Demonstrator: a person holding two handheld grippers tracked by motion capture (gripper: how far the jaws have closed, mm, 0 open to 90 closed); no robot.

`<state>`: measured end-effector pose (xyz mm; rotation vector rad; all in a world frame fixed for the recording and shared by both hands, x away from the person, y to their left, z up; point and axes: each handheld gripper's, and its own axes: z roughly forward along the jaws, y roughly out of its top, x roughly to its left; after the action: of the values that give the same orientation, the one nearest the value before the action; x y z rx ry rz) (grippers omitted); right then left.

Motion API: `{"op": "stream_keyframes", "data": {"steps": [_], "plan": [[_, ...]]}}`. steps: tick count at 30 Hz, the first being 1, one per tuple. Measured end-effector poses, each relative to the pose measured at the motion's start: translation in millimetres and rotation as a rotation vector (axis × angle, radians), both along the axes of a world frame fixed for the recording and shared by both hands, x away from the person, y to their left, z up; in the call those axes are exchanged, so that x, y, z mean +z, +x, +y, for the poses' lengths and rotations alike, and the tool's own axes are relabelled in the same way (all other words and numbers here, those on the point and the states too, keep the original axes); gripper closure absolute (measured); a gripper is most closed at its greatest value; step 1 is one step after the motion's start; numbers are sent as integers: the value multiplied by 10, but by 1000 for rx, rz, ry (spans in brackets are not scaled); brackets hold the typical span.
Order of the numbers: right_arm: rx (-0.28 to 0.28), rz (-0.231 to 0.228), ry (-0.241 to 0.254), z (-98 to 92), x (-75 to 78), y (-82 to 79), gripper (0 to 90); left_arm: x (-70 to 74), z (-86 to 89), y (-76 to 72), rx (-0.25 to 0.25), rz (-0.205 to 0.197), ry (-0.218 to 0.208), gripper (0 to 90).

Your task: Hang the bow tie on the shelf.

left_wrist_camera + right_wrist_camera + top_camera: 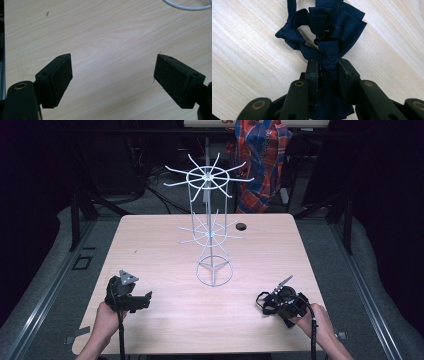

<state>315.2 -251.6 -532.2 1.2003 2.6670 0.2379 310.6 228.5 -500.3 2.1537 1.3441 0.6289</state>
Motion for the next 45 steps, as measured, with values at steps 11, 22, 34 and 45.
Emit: {"op": "stream_keyframes", "data": {"steps": [11,22,34,45], "plan": [[7,-44,42,-20,63,-13,720,-1,1,1,-1,1,-1,156],[-6,-141,18,-32,147,-31,720,-1,2,2,-3,4,2,156],[-27,-194,78,-62,203,-29,719,-1,-1,2,-2,3,3,156],[-53,-248,115,-86,242,-12,719,-5,-6,7,-2,5,3,156]]}}
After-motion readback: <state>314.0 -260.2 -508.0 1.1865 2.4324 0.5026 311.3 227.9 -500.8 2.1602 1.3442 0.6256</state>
